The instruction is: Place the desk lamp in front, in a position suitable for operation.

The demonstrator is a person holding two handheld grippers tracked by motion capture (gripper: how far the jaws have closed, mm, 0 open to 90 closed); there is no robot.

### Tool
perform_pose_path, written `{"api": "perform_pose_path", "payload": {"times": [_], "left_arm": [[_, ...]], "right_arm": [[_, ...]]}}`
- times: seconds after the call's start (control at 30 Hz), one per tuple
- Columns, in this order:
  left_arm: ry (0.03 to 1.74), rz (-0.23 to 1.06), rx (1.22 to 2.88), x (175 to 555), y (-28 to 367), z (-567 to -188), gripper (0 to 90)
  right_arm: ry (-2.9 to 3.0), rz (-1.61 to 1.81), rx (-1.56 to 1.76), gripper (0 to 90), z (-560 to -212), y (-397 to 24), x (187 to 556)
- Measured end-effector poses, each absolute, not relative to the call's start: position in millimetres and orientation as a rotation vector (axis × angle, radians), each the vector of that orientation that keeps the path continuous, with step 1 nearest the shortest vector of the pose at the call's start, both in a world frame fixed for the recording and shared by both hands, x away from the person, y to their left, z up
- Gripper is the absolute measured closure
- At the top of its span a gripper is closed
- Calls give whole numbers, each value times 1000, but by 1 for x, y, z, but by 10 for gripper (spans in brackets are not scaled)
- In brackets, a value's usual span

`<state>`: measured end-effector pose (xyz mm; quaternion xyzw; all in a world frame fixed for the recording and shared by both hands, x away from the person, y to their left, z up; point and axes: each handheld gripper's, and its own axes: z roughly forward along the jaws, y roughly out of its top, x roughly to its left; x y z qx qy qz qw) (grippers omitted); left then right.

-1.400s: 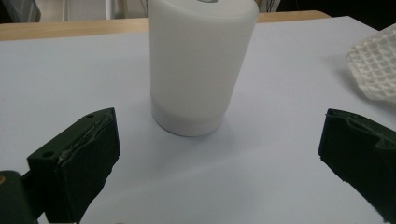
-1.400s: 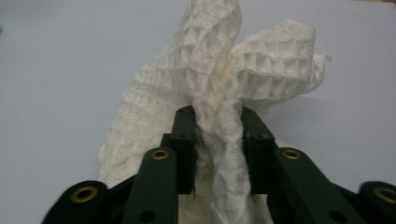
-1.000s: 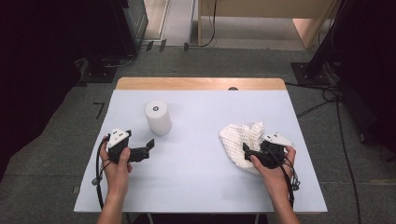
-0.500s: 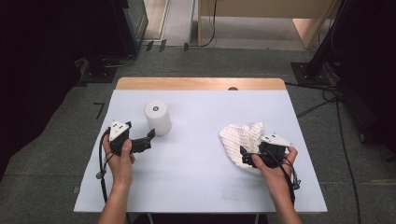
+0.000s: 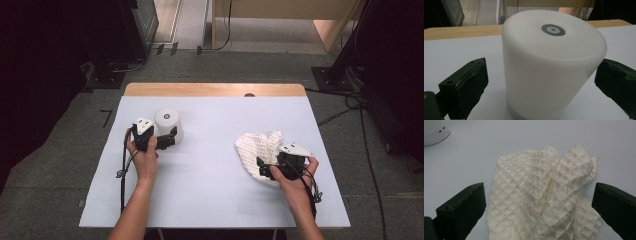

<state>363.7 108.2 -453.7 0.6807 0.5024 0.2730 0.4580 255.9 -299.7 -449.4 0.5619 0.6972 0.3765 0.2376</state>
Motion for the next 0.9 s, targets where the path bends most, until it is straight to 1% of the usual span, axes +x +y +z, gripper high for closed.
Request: {"api": "perform_pose_path", "payload": {"times": [0.23,0.33,0.5,0.6,0.73,0.9], "left_arm": [[1293,721,1643,372,94,-458,0],[1309,777,1642,374,86,-462,0],[1356,828,1612,379,76,-466,0],[1369,830,1634,383,71,-468,2],[1386,841,1624,385,72,-467,77],[1365,822,1655,381,75,-464,83]], "right_arm": [[1915,1030,1547,0,-452,-300,257],[1918,1029,1543,0,-452,-299,257],[1920,1031,1546,0,-452,-299,257],[1917,1030,1546,0,-452,-299,257],[1914,1026,1545,0,-452,-300,257],[1914,1023,1546,0,-452,-301,257]]}}
